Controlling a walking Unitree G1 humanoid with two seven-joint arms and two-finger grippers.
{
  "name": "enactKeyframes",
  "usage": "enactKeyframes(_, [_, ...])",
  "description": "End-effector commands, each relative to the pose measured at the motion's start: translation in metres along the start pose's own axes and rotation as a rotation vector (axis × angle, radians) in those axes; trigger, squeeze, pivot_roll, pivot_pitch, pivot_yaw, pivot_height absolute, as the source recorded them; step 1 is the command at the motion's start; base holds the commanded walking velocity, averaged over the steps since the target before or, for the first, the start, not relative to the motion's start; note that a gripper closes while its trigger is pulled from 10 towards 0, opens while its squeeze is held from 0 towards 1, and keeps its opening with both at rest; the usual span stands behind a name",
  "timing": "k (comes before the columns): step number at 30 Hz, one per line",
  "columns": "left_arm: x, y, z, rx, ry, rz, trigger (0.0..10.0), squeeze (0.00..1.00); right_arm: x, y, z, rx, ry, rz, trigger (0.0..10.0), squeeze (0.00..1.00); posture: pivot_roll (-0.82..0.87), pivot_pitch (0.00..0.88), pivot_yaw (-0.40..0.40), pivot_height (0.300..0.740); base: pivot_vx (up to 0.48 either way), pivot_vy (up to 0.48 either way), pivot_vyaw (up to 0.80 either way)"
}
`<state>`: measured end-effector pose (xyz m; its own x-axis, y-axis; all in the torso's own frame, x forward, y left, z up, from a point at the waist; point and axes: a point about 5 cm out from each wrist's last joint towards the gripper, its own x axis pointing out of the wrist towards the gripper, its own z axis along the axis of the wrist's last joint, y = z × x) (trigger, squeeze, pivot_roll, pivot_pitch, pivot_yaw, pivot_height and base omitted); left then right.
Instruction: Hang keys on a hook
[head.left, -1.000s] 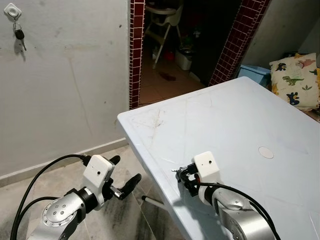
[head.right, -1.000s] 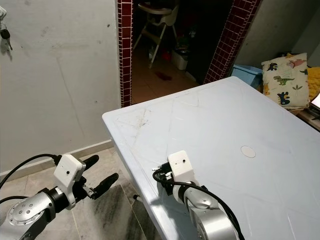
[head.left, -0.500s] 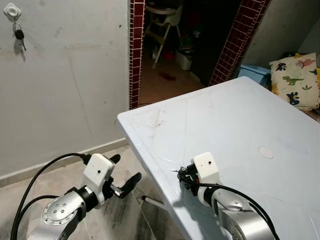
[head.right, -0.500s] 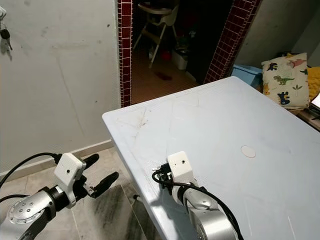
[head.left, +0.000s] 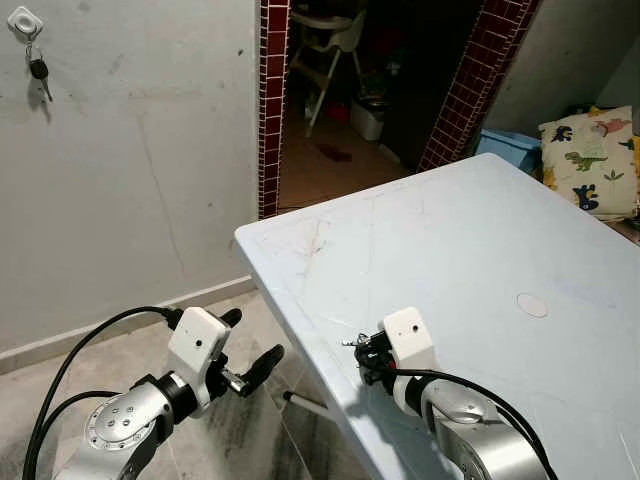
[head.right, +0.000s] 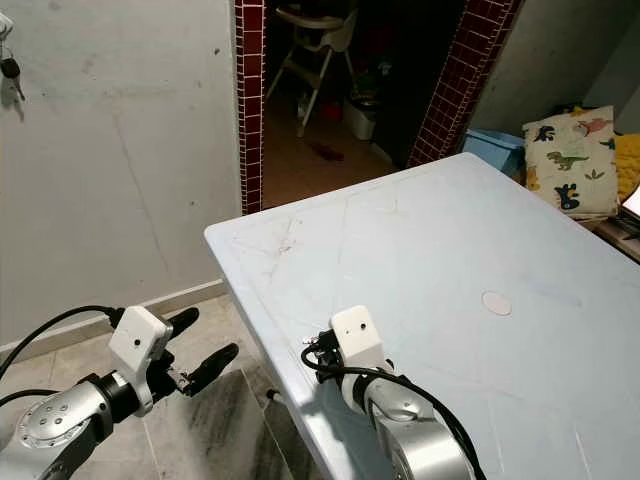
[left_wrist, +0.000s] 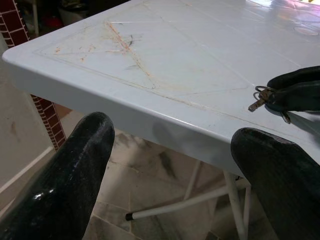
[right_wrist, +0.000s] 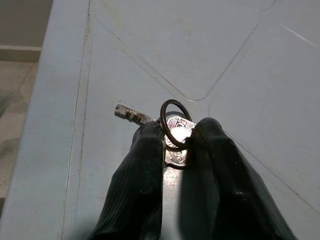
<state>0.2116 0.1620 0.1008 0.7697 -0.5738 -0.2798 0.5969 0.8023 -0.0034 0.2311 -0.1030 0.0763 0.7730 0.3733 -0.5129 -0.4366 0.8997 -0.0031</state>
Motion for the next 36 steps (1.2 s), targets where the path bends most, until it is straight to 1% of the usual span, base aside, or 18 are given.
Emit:
enactKeyframes(1, [0.003, -0.002, 0.003, 0.002, -0.005, -0.009, 10.0, 0.00, 0.000, -0.002, -0.004, -0.002, 0.028, -0.003, 0.0, 0.00, 0.11, 0.005, -0.115, 0.740, 0.000, 0.000, 0.00])
enactKeyframes(16, [0.003, -0.003, 0.003, -0.001, -0.009, -0.014, 10.0, 0.00, -0.001, -0.006, -0.005, 0.017, 0.022, -0.031, 0.0, 0.00, 0.10, 0.007, -0.118, 0.740, 0.000, 0.000, 0.00])
enactKeyframes(21, [0.005, -0.010, 0.003, -0.033, -0.018, -0.103, 10.0, 0.00, -0.001, -0.006, -0.006, 0.022, 0.020, -0.032, 0.0, 0.00, 0.10, 0.004, -0.118, 0.740, 0.000, 0.000, 0.00])
enactKeyframes(22, [0.005, -0.010, 0.003, -0.033, -0.018, -0.103, 10.0, 0.00, -0.001, -0.006, -0.006, 0.022, 0.020, -0.032, 0.0, 0.00, 0.10, 0.004, -0.118, 0.740, 0.000, 0.000, 0.00])
enactKeyframes(24, [0.006, -0.012, 0.000, -0.038, 0.017, -0.160, 10.0, 0.00, -0.001, -0.007, -0.005, 0.020, 0.015, -0.034, 0.0, 0.00, 0.10, 0.000, -0.119, 0.740, 0.000, 0.000, 0.00])
enactKeyframes(28, [0.007, -0.013, 0.000, -0.037, 0.029, -0.196, 10.0, 0.00, 0.000, -0.009, 0.001, 0.020, -0.012, -0.051, 0.0, 0.00, 0.10, 0.000, -0.115, 0.740, 0.000, 0.000, 0.00])
enactKeyframes(29, [0.008, -0.014, -0.002, -0.047, 0.049, -0.236, 10.0, 0.00, 0.000, -0.010, 0.003, 0.021, -0.019, -0.057, 0.0, 0.00, 0.10, 0.000, -0.114, 0.740, 0.000, 0.000, 0.00])
enactKeyframes(32, [0.009, -0.016, -0.004, -0.061, 0.080, -0.288, 10.0, 0.00, 0.001, -0.012, 0.006, 0.020, -0.029, -0.065, 0.0, 0.00, 0.09, 0.000, -0.110, 0.740, 0.000, 0.000, 0.00])
enactKeyframes(36, [0.010, -0.015, -0.004, -0.056, 0.091, -0.310, 10.0, 0.00, 0.002, -0.014, 0.010, 0.018, -0.048, -0.083, 0.0, 0.00, 0.09, 0.000, -0.106, 0.740, 0.000, 0.000, 0.00])
